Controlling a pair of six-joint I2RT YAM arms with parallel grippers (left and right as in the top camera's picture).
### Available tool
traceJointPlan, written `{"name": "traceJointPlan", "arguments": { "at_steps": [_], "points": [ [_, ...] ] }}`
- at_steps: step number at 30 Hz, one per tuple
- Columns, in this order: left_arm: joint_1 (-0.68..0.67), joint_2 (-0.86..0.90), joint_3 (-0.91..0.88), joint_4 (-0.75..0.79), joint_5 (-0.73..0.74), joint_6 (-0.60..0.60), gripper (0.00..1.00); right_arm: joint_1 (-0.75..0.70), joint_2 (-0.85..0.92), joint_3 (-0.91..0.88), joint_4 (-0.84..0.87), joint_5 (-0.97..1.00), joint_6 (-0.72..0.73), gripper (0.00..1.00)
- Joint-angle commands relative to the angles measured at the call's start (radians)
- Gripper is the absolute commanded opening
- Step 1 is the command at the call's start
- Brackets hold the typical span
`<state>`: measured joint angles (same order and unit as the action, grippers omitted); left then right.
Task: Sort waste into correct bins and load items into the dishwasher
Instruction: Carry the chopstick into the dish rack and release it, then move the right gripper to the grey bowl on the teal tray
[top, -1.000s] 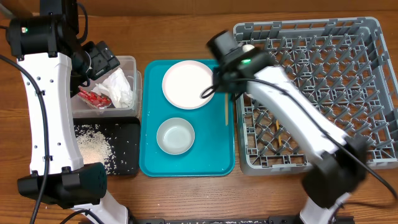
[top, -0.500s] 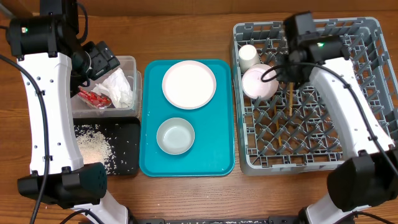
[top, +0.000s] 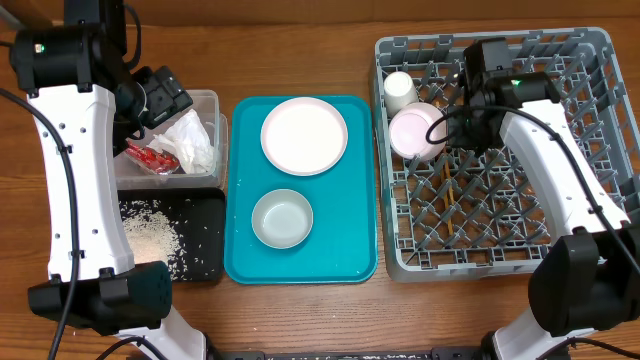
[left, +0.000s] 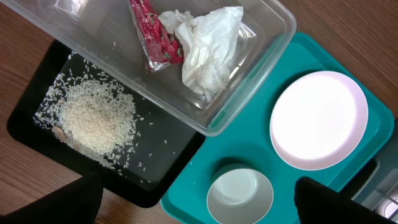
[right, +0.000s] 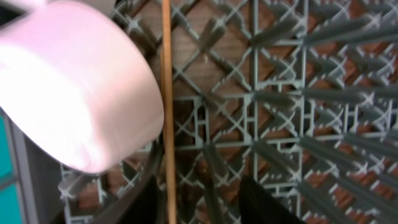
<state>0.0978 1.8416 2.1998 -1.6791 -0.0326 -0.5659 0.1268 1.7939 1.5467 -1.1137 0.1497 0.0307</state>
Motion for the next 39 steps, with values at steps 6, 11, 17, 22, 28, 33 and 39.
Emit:
{"name": "traceJointPlan", "arguments": {
  "at_steps": [6,11,17,22,28,33,39],
  "points": [
    [-0.006,-0.009,0.002,0.001,0.003,0.012,1.00,0.005,-0.002,-0.010,0.021,-0.313,0.103,0.45],
    [-0.006,-0.009,0.002,0.001,0.003,0.012,1.00,0.040,-0.002,-0.016,0.060,-0.805,0.100,0.46],
    [-0.006,-0.009,0.002,0.001,0.003,0.012,1.00,0.203,-0.001,-0.016,0.095,-0.800,0.100,0.50],
    [-0.006,-0.009,0.002,0.001,0.003,0.012,1.00,0.410,-0.001,-0.016,0.122,-0.620,0.100,0.53],
    [-0.006,-0.009,0.002,0.001,0.003,0.012,1.00,0.640,0.000,-0.016,0.167,-0.419,0.100,0.57],
    [-0.006,-0.009,0.002,0.001,0.003,0.012,1.00,0.788,0.000,-0.016,0.218,-0.286,0.100,0.61],
    [-0.006,-0.009,0.002,0.001,0.003,0.012,1.00,0.875,0.000,-0.018,0.233,-0.157,0.098,0.64]
  ]
}}
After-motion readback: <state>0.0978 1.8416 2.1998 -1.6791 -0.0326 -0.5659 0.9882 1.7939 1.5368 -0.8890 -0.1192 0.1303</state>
